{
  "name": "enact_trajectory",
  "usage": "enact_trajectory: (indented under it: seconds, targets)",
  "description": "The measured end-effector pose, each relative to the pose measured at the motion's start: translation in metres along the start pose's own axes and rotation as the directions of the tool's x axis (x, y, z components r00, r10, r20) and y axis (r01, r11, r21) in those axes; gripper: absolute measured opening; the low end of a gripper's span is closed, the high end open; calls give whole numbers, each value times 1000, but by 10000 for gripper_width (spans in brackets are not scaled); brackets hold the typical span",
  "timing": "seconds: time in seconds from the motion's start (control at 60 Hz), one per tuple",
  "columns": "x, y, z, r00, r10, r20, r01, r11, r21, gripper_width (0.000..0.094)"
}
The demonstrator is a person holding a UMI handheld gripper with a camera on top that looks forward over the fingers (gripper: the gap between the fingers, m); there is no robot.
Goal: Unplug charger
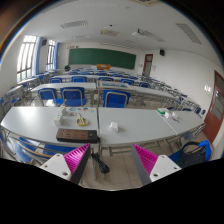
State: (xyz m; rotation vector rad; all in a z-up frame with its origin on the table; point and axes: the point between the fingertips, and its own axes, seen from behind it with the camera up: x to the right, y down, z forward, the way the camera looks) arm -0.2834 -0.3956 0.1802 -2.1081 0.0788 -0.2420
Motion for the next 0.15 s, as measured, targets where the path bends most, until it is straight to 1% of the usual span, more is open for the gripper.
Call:
enact_trajectory:
  seconds: [0.083, 0.15]
  targets:
    - [2, 0, -6, 1000, 0, -12, 1, 1000, 5, 855]
    - [0, 1, -11, 1000, 5, 1, -5, 1000, 10, 853]
